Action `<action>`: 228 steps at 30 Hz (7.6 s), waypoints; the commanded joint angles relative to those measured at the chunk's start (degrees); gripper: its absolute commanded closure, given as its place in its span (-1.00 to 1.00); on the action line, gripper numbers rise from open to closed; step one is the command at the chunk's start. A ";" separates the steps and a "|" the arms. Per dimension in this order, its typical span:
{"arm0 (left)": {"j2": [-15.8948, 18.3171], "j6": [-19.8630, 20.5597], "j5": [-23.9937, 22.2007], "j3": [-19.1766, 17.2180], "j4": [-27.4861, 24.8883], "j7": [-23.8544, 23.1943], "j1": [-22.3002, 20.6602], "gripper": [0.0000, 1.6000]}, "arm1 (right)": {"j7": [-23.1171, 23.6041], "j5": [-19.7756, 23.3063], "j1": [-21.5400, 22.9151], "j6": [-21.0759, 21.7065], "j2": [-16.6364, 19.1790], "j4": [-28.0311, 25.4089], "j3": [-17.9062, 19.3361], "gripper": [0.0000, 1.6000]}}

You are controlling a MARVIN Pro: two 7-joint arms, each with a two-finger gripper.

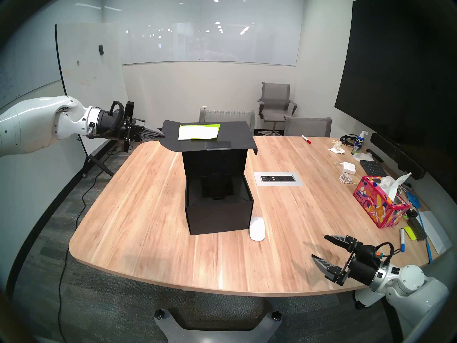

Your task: Open the box and place the mouse inside

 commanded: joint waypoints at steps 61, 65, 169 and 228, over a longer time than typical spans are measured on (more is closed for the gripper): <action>-20.70 -0.08 -0.90 -19.92 31.86 14.89 17.20 0.15 | 0.00 0.09 0.06 -0.04 0.01 -0.14 0.21 -1.00; -20.51 -0.08 -0.90 -21.78 31.86 16.84 17.84 -1.00 | 0.00 0.09 0.06 -0.04 0.01 -0.14 0.21 -1.00; 12.83 -0.08 31.75 -28.22 6.07 -1.55 28.59 -1.00 | -0.01 0.03 0.14 -0.05 0.04 -0.07 0.09 -1.00; 19.49 -33.96 80.83 -26.07 5.14 -56.49 31.63 -1.00 | 0.00 0.06 0.13 -0.06 0.02 -0.09 0.14 -1.00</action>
